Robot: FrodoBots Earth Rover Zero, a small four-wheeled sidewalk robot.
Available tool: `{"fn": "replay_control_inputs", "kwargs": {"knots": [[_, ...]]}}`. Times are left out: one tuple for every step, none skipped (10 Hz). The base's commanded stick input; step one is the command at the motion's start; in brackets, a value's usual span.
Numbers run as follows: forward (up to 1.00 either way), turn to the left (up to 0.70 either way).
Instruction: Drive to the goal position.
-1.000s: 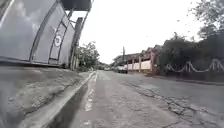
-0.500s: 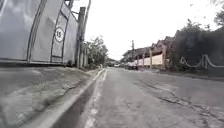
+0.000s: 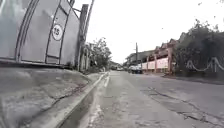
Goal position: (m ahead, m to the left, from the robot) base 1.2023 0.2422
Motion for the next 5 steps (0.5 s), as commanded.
{"fn": "replay_control_inputs", "kwargs": {"knots": [[0.07, 0.0], [0.07, 0.0], [0.07, 0.0], [0.07, 0.0], [0.07, 0.0]]}}
